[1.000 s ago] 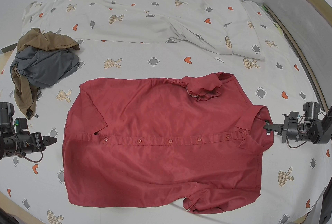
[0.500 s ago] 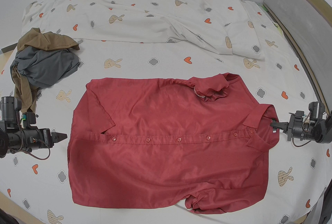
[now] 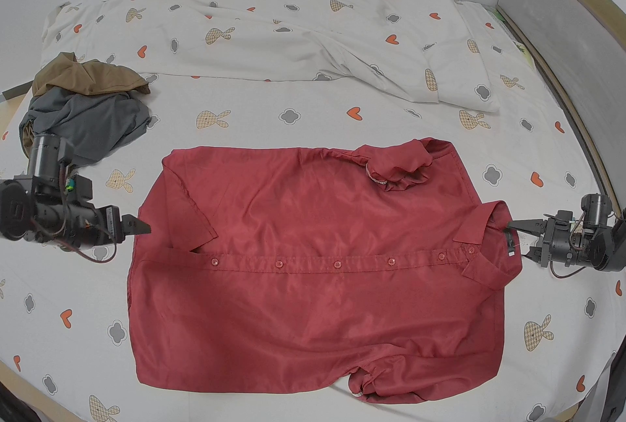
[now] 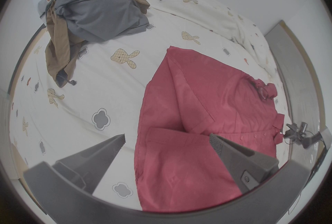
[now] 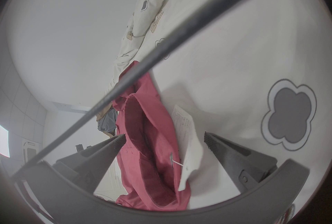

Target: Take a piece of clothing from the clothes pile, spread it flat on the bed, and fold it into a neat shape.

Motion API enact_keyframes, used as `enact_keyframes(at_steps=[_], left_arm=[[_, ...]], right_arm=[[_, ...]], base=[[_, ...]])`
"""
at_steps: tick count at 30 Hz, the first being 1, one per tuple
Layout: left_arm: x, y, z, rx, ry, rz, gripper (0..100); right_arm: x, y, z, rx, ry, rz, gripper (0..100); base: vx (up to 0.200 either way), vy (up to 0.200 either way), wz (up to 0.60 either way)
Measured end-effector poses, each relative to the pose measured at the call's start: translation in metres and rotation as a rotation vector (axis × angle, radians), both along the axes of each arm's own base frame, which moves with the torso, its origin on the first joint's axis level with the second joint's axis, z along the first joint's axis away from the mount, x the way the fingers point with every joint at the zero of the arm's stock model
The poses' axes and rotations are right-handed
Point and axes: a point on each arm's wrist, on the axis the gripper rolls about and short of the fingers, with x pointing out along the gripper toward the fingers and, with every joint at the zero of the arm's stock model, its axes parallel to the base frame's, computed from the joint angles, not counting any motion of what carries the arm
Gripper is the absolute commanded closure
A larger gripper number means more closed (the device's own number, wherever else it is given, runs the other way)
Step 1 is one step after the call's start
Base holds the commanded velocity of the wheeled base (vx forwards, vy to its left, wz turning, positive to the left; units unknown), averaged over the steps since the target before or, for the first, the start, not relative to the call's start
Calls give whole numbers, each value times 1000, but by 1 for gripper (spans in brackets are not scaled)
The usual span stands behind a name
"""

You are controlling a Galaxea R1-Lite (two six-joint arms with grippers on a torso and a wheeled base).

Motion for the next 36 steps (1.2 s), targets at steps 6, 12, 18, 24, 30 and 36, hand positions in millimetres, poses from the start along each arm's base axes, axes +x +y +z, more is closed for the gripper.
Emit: enact_keyframes(at_steps=[6, 12, 18, 24, 30, 36], left_arm=[[32, -40, -2, 90, 42, 61, 0], [48, -77, -9, 139, 133, 60, 0], [63, -99, -8, 204, 140, 74, 0], [78, -114, -15, 246, 130, 71, 0], [85, -127, -25, 273, 137, 59, 0], [92, -134, -31, 294, 137, 29, 0]], right_arm=[[-5, -14, -5, 7, 11, -37, 0], [-9, -24, -10, 11, 22, -68, 0], [-9, -25, -13, 15, 31, -73, 0], [-9, -25, -14, 17, 36, -75, 0], [-9, -25, -15, 19, 40, -76, 0], [-9, -25, -15, 21, 43, -76, 0]], base=[[0, 0, 0], [0, 0, 0], [0, 0, 0], [0, 0, 0], [0, 0, 0], [0, 0, 0]])
